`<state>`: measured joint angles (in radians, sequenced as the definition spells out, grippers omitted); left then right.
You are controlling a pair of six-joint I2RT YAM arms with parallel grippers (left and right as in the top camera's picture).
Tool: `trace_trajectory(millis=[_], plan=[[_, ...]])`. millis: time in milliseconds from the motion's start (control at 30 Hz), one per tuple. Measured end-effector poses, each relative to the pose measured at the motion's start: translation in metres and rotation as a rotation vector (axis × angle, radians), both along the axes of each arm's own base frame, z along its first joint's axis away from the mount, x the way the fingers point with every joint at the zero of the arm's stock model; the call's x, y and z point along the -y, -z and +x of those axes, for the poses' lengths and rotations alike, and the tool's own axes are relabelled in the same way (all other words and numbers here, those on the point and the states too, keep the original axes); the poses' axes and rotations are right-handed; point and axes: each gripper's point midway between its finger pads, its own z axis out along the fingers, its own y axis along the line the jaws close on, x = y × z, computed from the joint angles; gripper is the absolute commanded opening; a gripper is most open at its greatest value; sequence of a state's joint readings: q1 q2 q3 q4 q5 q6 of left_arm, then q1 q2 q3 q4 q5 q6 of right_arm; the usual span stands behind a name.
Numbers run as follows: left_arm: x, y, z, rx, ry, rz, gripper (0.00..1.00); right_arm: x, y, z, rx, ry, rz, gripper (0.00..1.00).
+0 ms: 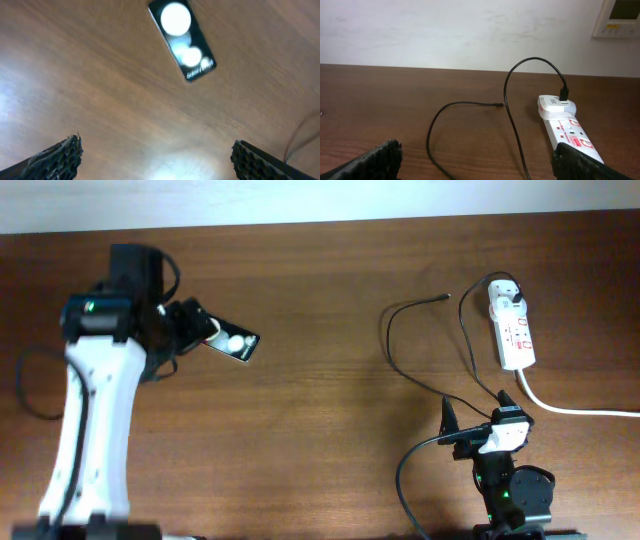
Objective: Plug charger to phone and switch on socket
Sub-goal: 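Reach the left gripper down to the black phone, then close the left gripper on the phone's end and lift it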
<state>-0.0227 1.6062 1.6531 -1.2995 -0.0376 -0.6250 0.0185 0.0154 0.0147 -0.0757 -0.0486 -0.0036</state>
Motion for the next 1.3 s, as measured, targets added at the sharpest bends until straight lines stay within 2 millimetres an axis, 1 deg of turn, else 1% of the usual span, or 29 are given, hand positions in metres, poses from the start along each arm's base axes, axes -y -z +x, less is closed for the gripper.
trace_trajectory(millis=[33,167,233,300,367,500,600,667,733,867,1000,1100,1200,1300], plan=[[0.000,0.006,0.006,-0.021,-0.012,-0.003,0.99,0.000,0.000,0.000,0.000,0.000,0.000,0.98],[0.002,0.027,0.045,-0.085,-0.055,-0.017,0.99,0.000,0.000,0.000,0.000,0.000,0.000,0.98],[0.002,0.039,0.057,-0.100,-0.083,-0.025,0.99,0.000,0.000,0.000,0.000,0.000,0.000,0.98],[0.003,0.049,0.073,-0.083,-0.112,-0.037,0.99,0.000,0.000,0.000,0.000,0.000,0.000,0.98],[0.004,0.063,0.081,-0.096,-0.149,-0.051,0.99,0.000,0.000,0.000,0.000,0.000,0.000,0.98],[0.007,0.092,0.091,-0.136,-0.231,-0.083,0.99,0.000,0.000,0.000,0.000,0.000,0.000,0.98],[0.011,0.120,0.101,-0.164,-0.263,-0.109,0.99,0.000,0.000,0.000,0.000,0.000,0.000,0.98],[0.013,0.140,0.101,-0.205,-0.289,-0.119,0.99,0.000,0.000,0.000,0.000,0.000,0.000,0.98],[0.014,0.156,0.104,-0.228,-0.307,-0.125,0.99,0.000,0.000,0.000,0.000,0.000,0.000,0.98],[0.018,0.169,0.113,-0.221,-0.331,-0.154,0.99,0.000,0.000,0.000,0.000,0.000,0.000,0.99],[0.020,0.199,0.116,-0.257,-0.344,-0.165,0.99,0.000,0.000,0.000,0.000,0.000,0.001,0.98],[0.017,0.207,0.116,-0.267,-0.351,-0.167,0.99,0.000,0.000,0.000,0.000,0.000,0.000,0.98],[0.010,0.207,0.116,-0.267,-0.366,-0.173,0.99,0.000,0.000,0.000,0.000,0.000,0.000,0.99],[0.008,0.207,0.120,-0.253,-0.369,-0.176,0.99,0.000,0.000,0.000,0.000,0.000,0.000,0.99]])
